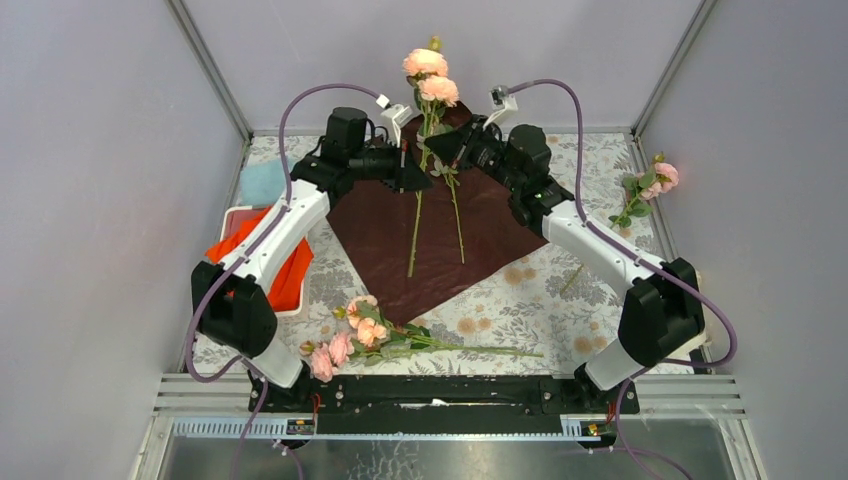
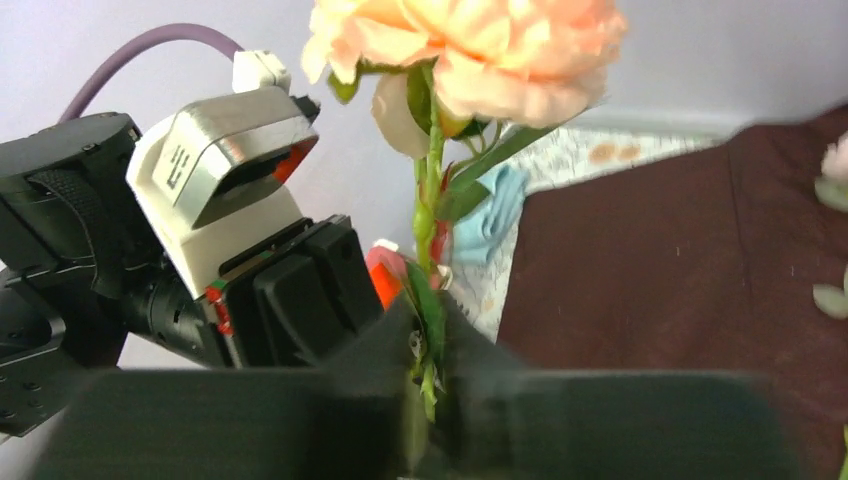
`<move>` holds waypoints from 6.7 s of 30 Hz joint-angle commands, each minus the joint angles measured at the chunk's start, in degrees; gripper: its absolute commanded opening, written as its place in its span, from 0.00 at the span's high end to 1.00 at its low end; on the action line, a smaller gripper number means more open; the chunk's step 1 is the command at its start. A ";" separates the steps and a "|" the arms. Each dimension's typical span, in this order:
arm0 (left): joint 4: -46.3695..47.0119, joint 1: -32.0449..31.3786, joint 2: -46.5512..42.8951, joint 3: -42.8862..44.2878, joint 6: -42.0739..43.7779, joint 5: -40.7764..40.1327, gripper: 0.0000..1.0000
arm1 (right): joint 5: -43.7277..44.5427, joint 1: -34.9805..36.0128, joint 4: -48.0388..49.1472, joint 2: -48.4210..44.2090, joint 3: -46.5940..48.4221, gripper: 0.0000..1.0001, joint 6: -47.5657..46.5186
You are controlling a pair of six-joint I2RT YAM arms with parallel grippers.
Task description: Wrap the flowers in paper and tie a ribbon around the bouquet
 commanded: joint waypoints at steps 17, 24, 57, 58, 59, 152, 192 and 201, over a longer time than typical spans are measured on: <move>2.90 4.01 38.52 21.94 -15.84 -15.59 1.00 | 26.90 -42.59 -35.42 0.43 -7.81 0.23 -15.97; 1.57 4.08 39.39 24.07 -10.49 -23.73 0.24 | 27.22 -49.48 -41.95 14.36 1.08 0.21 -18.04; -14.54 14.46 -0.35 -22.21 28.25 -34.98 0.01 | 15.34 -24.53 -42.02 3.53 19.60 1.00 -20.53; -14.61 14.47 -0.79 -22.81 28.06 -34.67 0.02 | 14.23 -21.49 -39.96 4.74 19.94 1.00 -19.06; -14.65 14.47 -1.33 -23.23 28.03 -34.29 0.02 | 13.19 -18.52 -38.40 6.60 20.84 1.00 -17.98; -17.47 25.37 -16.83 -20.06 25.45 -30.47 0.01 | 29.02 7.86 -8.92 16.78 6.96 1.00 -0.38; -15.06 12.45 -7.20 -29.68 30.07 -37.39 0.01 | 1.11 -21.14 -2.24 -5.41 -47.46 0.30 25.66; -17.34 12.29 -13.12 -24.04 30.33 -37.86 0.01 | -2.24 -21.08 4.30 2.31 -44.54 0.33 27.40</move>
